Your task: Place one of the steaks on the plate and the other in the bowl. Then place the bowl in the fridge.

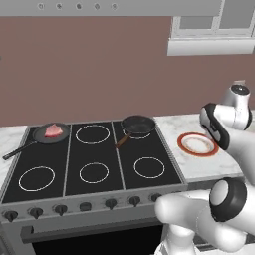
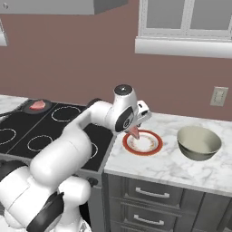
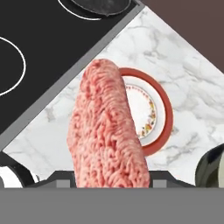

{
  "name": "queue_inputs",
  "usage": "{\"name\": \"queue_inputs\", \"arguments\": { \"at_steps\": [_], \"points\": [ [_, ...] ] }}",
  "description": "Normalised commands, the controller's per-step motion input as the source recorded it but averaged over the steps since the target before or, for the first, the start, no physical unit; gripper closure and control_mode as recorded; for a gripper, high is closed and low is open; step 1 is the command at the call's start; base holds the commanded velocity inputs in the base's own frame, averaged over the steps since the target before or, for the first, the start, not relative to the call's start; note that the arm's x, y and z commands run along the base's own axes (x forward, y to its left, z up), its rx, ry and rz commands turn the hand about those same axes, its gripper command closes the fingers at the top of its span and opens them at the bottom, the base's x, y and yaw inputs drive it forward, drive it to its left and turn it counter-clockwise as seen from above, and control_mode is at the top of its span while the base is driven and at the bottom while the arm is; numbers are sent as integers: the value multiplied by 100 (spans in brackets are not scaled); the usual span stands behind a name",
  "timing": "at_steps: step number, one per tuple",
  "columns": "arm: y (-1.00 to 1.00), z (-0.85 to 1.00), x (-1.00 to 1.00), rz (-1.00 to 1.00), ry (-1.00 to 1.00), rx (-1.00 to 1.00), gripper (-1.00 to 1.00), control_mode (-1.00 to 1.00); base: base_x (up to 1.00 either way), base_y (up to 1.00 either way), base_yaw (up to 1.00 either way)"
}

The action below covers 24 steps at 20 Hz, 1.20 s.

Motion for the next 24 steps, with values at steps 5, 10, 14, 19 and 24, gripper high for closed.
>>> {"name": "queue_inputs", "arguments": {
  "at_steps": [5, 10, 14, 19, 24],
  "points": [
    [3, -16, 84, -8, 15, 2, 100, -100, 0, 0, 0],
    [2, -37, 43, -4, 8, 1, 100, -100, 0, 0, 0],
    [-22, -48, 53, -5, 24, 2, 100, -100, 0, 0, 0],
    [-23, -42, 28, -2, 10, 6, 100, -100, 0, 0, 0],
    [-11, -36, 12, 0, 0, 13, 100, -100, 0, 0, 0]
  ]
}}
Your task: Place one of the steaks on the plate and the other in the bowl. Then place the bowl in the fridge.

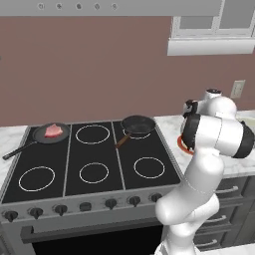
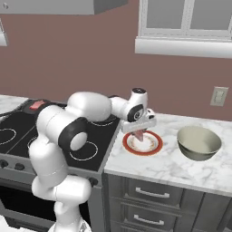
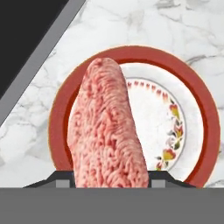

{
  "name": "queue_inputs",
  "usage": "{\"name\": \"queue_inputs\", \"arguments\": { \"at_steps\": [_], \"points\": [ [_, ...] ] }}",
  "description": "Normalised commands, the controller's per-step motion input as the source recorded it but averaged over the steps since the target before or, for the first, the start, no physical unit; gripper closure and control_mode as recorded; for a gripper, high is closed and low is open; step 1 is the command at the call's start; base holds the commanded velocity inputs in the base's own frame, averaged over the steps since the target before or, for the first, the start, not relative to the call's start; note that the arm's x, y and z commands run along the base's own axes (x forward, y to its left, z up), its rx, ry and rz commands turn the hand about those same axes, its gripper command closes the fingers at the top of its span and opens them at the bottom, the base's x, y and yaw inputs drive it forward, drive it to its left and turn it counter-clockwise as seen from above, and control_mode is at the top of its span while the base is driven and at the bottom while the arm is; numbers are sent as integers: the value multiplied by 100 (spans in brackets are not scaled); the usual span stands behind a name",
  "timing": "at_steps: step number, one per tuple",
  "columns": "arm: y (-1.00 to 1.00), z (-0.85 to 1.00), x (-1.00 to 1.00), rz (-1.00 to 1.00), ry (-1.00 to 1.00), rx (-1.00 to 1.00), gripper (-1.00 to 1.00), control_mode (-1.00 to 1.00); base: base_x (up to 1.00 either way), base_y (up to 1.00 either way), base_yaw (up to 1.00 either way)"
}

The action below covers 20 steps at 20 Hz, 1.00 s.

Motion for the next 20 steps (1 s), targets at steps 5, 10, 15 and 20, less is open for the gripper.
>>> {"name": "queue_inputs", "arguments": {
  "at_steps": [5, 10, 15, 20],
  "points": [
    [0, -52, 15, 0, 0, 11, 100, -100, 0, 0, 0],
    [0, -59, 17, 0, 0, 0, 100, -100, 0, 0, 0],
    [0, -34, 15, 0, 0, 0, 100, -100, 0, 0, 0],
    [0, -1, 1, 0, 0, 0, -100, -100, 0, 0, 0]
  ]
}}
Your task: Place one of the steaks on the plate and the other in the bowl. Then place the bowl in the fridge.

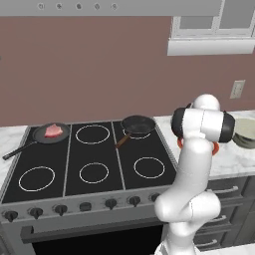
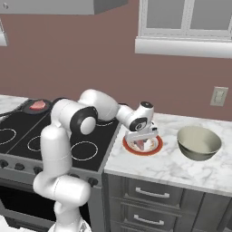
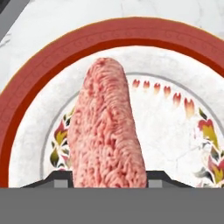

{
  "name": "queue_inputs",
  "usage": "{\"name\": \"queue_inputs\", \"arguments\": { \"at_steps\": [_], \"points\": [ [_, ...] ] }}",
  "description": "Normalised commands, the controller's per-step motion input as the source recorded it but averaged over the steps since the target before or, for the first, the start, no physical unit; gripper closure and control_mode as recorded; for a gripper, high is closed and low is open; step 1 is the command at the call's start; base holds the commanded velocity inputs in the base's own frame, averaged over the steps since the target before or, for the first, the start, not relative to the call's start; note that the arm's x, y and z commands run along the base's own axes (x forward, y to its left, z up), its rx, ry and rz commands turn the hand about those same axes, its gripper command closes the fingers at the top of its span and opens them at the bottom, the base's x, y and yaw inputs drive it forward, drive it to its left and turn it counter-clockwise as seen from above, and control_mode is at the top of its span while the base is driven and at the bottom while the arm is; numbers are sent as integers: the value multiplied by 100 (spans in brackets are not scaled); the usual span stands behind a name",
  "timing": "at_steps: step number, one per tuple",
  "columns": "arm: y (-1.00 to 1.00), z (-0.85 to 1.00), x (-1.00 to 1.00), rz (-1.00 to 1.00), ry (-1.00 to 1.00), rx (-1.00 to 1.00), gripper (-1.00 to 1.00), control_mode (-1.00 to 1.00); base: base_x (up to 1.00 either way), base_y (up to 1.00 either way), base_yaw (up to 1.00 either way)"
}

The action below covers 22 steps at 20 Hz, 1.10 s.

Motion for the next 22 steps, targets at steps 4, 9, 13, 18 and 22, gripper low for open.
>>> {"name": "queue_inputs", "arguments": {
  "at_steps": [4, 9, 13, 18, 22],
  "points": [
    [0, 0, 0, 0, 0, 0, -100, -100, 0, 0, 0],
    [6, 9, 0, 0, 1, -5, -100, -100, 0, 0, 0],
    [7, 38, 0, -1, 5, -9, -100, -100, 0, 0, 0],
    [8, 84, -26, -5, 5, 0, -100, -100, 0, 0, 0],
    [60, 70, -69, -37, 4, 1, -100, -100, 0, 0, 0]
  ]
}}
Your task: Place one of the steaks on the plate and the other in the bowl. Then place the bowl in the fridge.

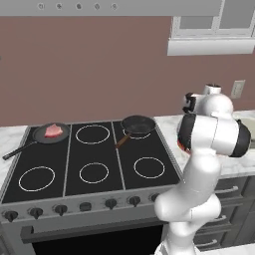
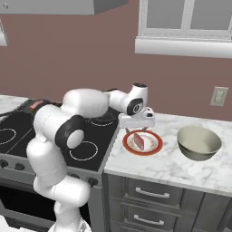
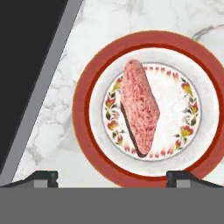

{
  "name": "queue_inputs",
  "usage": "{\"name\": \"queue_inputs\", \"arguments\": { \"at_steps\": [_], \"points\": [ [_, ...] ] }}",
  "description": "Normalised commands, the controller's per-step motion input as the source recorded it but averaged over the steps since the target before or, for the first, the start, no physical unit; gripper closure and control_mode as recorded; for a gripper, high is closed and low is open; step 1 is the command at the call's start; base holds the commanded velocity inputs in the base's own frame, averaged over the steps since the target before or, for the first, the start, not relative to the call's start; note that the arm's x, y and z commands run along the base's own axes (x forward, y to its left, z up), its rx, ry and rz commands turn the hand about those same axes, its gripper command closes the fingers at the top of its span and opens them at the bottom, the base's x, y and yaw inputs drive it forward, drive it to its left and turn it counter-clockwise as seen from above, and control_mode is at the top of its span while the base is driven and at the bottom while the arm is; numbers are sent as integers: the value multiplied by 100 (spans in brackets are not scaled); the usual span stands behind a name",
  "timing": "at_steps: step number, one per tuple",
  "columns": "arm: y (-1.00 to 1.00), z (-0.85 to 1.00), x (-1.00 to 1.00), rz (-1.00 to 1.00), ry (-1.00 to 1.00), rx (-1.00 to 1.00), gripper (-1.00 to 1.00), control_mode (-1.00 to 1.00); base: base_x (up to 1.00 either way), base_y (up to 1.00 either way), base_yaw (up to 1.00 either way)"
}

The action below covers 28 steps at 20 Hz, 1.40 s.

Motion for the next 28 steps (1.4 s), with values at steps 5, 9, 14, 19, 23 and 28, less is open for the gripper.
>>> {"name": "queue_inputs", "arguments": {
  "at_steps": [5, 9, 14, 19, 23, 28],
  "points": [
    [98, 79, -79, -39, -2, 0, -100, -100, 0, 0, 0],
    [90, 48, -62, -44, 1, 4, -100, -100, 0, 0, 0],
    [71, 27, -68, -56, -12, 5, -100, -100, 0, 0, 0],
    [24, 0, -13, -17, 2, -1, -100, -100, 0, 0, 0],
    [0, 0, 0, 0, 0, 0, -100, -100, 0, 0, 0],
    [28, 0, -8, 0, 0, 0, -100, 100, -16, 59, -5]
  ]
}}
